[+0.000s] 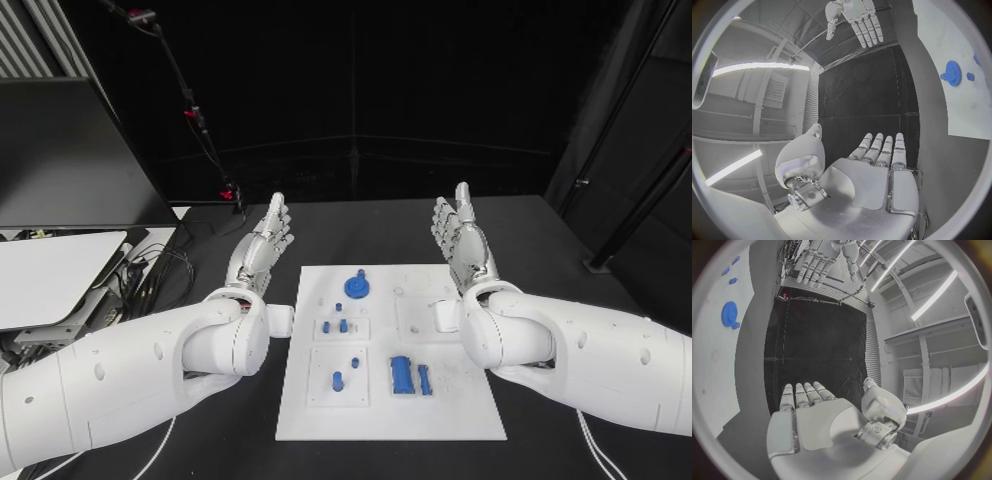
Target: Assemble the parts on the task board
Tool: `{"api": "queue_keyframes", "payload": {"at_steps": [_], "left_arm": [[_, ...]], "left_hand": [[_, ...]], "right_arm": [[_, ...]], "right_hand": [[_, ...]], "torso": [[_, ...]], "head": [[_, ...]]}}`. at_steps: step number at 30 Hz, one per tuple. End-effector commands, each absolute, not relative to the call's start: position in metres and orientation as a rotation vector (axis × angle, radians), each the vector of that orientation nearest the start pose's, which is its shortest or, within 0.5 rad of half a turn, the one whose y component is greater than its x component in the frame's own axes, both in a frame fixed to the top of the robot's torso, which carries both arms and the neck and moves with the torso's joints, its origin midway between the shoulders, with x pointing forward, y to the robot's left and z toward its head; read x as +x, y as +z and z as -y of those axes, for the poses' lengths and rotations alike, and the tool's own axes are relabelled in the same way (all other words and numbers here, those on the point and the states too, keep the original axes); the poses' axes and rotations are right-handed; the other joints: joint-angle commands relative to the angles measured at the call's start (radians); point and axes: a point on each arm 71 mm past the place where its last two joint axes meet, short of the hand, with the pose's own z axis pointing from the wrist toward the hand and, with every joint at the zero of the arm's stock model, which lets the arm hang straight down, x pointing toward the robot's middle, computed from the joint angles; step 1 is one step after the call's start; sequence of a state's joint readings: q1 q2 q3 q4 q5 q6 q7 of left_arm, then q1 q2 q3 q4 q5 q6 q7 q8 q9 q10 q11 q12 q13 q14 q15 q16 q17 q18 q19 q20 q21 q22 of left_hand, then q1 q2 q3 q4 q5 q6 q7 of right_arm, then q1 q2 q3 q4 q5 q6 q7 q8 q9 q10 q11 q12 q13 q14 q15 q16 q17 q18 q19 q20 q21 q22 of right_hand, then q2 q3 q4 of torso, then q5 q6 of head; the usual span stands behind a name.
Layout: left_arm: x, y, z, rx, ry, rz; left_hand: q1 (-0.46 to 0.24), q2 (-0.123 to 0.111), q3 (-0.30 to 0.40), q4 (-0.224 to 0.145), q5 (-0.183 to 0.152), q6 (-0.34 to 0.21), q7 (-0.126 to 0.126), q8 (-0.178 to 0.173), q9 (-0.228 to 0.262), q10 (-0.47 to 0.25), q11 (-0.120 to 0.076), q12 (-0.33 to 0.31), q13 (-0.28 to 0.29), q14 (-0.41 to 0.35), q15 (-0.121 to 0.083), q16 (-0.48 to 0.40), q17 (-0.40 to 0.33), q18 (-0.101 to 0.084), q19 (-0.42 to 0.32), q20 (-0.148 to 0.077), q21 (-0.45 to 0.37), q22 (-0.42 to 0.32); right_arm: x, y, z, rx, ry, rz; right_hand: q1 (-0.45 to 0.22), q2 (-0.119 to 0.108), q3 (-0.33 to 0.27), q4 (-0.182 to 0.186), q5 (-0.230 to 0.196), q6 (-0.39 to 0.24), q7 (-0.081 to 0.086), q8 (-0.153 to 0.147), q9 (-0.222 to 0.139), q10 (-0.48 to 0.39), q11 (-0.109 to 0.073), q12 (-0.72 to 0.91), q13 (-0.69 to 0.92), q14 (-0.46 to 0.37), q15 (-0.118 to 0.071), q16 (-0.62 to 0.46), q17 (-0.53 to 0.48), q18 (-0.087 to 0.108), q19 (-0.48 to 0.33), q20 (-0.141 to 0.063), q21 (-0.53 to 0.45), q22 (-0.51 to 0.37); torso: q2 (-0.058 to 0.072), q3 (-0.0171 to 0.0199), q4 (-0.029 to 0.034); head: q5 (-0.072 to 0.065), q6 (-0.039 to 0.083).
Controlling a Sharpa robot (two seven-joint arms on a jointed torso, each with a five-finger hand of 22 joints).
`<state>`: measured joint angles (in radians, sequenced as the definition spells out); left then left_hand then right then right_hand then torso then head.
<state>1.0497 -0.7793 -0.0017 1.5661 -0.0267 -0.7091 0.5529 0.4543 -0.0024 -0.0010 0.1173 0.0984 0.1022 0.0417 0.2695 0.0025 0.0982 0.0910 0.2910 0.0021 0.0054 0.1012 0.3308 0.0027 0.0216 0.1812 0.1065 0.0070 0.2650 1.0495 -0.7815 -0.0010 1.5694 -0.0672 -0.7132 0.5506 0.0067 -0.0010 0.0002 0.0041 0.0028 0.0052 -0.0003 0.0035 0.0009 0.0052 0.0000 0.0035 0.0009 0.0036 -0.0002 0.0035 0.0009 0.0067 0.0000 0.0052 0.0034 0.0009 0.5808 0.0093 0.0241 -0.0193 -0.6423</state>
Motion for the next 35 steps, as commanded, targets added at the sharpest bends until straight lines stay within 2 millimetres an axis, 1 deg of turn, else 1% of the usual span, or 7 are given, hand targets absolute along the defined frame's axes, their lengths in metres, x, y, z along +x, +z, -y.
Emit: {"api": "queue_keyframes", "payload": {"at_steps": [1, 2, 4, 5, 24, 25, 35], "left_arm": [[0.4618, -0.2242, -0.1924, -1.209, -1.229, -1.218], [0.4618, -0.2242, -0.1924, -1.209, -1.229, -1.218], [0.4618, -0.2242, -0.1924, -1.209, -1.229, -1.218], [0.4618, -0.2242, -0.1924, -1.209, -1.229, -1.218], [0.4618, -0.2242, -0.1924, -1.209, -1.229, -1.218], [0.4618, -0.2242, -0.1924, -1.209, -1.229, -1.218], [0.4618, -0.2242, -0.1924, -1.209, -1.229, -1.218]], "left_hand": [[-0.149, 0.002, 0.001, -0.039, -0.098, -0.102, -0.042, -0.088, -0.003, -0.098, -0.091, -0.095, -0.002, -0.005, -0.101, -0.108, -0.003, -0.022, -0.060, -0.034, -0.007, -0.087], [-0.161, 0.002, 0.001, -0.042, -0.098, -0.102, -0.042, -0.095, -0.003, -0.098, -0.091, -0.103, -0.002, -0.005, -0.101, -0.117, -0.003, -0.022, -0.065, -0.106, -0.007, -0.094], [-0.180, 0.002, 0.001, -0.047, -0.098, -0.102, -0.042, -0.107, -0.003, -0.098, -0.091, -0.116, -0.002, -0.005, -0.101, -0.131, -0.003, -0.022, -0.073, -0.106, -0.007, -0.105], [-0.199, 0.002, 0.001, -0.117, -0.098, -0.102, -0.042, -0.118, -0.003, -0.098, -0.091, -0.128, -0.002, -0.005, -0.101, -0.145, -0.003, -0.022, -0.083, -0.106, -0.007, -0.116], [-0.335, 0.002, 0.001, -0.117, -0.098, -0.102, -0.042, -0.199, -0.003, -0.098, -0.091, -0.215, -0.002, -0.005, -0.101, -0.244, -0.003, -0.022, -0.181, -0.106, -0.007, -0.265], [-0.340, 0.002, 0.001, -0.117, -0.098, -0.102, -0.042, -0.270, -0.003, -0.098, -0.091, -0.218, -0.002, -0.005, -0.101, -0.248, -0.003, -0.022, -0.181, -0.106, -0.007, -0.265], [-0.373, 0.002, 0.001, -0.117, -0.098, -0.102, -0.042, -0.270, -0.003, -0.098, -0.091, -0.291, -0.002, -0.005, -0.101, -0.331, -0.003, -0.022, -0.181, -0.106, -0.007, -0.265]], "right_arm": [[0.4618, -0.2242, 0.1924, 1.209, 1.229, -1.218], [0.4618, -0.2242, 0.1924, 1.209, 1.229, -1.218], [0.4618, -0.2242, 0.1924, 1.209, 1.229, -1.218], [0.4618, -0.2242, 0.1924, 1.209, 1.229, -1.218], [0.4618, -0.2242, 0.1924, 1.209, 1.229, -1.218], [0.4618, -0.2242, 0.1924, 1.209, 1.229, -1.218], [0.4618, -0.2242, 0.1924, 1.209, 1.229, -1.218]], "right_hand": [[-0.007, 0.001, 0.000, -0.004, -0.003, -0.005, 0.000, -0.004, -0.001, -0.005, 0.000, -0.004, -0.001, -0.004, 0.000, -0.003, -0.001, -0.007, 0.000, -0.005, -0.003, -0.001], [-0.007, 0.001, 0.000, -0.004, -0.003, -0.005, 0.000, -0.004, -0.001, -0.005, 0.000, -0.004, -0.001, -0.004, 0.000, -0.003, -0.001, -0.007, 0.000, -0.005, -0.003, -0.001], [-0.007, 0.001, 0.000, -0.004, -0.003, -0.005, 0.000, -0.004, -0.001, -0.005, 0.000, -0.004, -0.001, -0.004, 0.000, -0.003, -0.001, -0.007, 0.000, -0.005, -0.003, -0.001], [-0.007, 0.001, 0.000, -0.004, -0.003, -0.005, 0.000, -0.004, -0.001, -0.005, 0.000, -0.004, -0.001, -0.004, 0.000, -0.003, -0.001, -0.007, 0.000, -0.005, -0.003, -0.001], [-0.007, 0.001, 0.000, -0.004, -0.003, -0.005, 0.000, -0.004, -0.001, -0.005, 0.000, -0.004, -0.001, -0.004, 0.000, -0.003, -0.001, -0.007, 0.000, -0.005, -0.003, -0.001], [-0.007, 0.001, 0.000, -0.004, -0.003, -0.005, 0.000, -0.004, -0.001, -0.005, 0.000, -0.004, -0.001, -0.004, 0.000, -0.003, -0.001, -0.007, 0.000, -0.005, -0.003, -0.001], [-0.007, 0.001, 0.000, -0.004, -0.003, -0.005, 0.000, -0.004, -0.001, -0.005, 0.000, -0.004, -0.001, -0.004, 0.000, -0.003, -0.001, -0.007, 0.000, -0.005, -0.003, -0.001]], "torso": [[-0.030, -0.0077, -0.0200], [-0.033, -0.0083, -0.0215], [-0.036, -0.0091, -0.0235], [-0.037, -0.0093, -0.0240], [-0.037, -0.0093, -0.0241], [-0.037, -0.0093, -0.0241], [-0.037, -0.0093, -0.0241]], "head": [[0.014, 0.031], [0.016, 0.035], [0.019, 0.041], [0.019, 0.042], [0.019, 0.042], [0.019, 0.042], [0.019, 0.042]]}}
